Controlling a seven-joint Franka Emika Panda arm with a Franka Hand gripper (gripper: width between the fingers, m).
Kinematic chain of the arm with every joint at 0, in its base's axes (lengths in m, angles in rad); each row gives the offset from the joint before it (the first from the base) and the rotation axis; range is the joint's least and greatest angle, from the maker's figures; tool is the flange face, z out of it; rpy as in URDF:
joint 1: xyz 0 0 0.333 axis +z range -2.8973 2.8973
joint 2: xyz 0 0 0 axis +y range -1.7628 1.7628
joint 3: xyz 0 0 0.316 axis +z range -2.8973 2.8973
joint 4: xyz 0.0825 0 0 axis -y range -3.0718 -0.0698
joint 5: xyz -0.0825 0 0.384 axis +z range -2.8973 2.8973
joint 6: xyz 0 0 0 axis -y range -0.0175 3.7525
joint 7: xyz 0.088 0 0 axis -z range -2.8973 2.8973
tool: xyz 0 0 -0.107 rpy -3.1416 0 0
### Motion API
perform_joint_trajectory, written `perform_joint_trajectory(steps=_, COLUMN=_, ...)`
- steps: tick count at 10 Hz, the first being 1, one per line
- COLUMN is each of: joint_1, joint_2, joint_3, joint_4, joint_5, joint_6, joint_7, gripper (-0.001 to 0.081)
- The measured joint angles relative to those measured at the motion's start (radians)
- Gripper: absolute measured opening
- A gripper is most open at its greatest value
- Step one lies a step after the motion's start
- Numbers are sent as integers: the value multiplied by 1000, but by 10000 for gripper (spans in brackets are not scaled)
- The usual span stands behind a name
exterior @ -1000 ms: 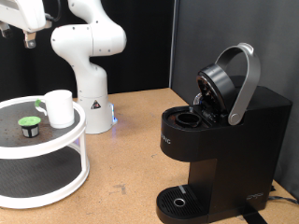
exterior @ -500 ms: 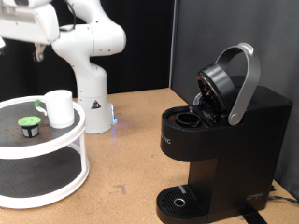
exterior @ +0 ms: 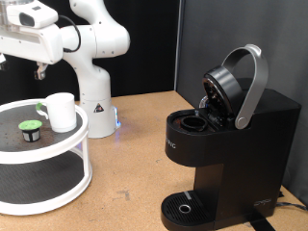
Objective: Make a cup of coffee with the keurig machine
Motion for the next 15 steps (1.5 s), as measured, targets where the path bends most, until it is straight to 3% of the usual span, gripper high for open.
perform_joint_trajectory(steps=4, joint_1=-1, joint_2=32, joint_3=-24, joint_4=-109, joint_5=-28, joint_6=201, joint_7=-2, gripper=807)
perform_joint_trajectory(steps=7, joint_1=-7, joint_2=46, joint_3=-33, joint_4=-130, joint_5=-48, joint_6=220, joint_7=-16, gripper=807)
perform_joint_trajectory(steps=11, joint_1=-1, joint_2=45, joint_3=-82, joint_4=-144, joint_5=21, joint_6=273, joint_7=-70, gripper=807)
perform_joint_trajectory(steps=15, joint_1=-7, joint_2=65, joint_3=-108, joint_4=-168, joint_5=-12, joint_6=280, joint_7=-100, gripper=807)
